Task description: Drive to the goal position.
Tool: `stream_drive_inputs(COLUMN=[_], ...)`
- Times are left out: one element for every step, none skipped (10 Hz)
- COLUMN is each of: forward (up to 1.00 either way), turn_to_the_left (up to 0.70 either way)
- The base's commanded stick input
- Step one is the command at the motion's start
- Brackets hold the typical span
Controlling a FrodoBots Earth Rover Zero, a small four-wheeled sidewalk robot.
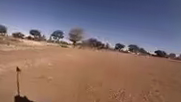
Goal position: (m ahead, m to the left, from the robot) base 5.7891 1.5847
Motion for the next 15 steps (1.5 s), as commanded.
stream_drive_inputs(forward=[0.50,0.50,0.50,0.50,0.50,0.50,0.50,0.50,0.50,0.50,0.50,0.50,0.50,0.50,0.50], turn_to_the_left=[0.00,0.00,0.00,0.00,0.00,0.00,0.00,0.00,0.00,0.00,0.00,0.00,0.00,0.00,0.00])
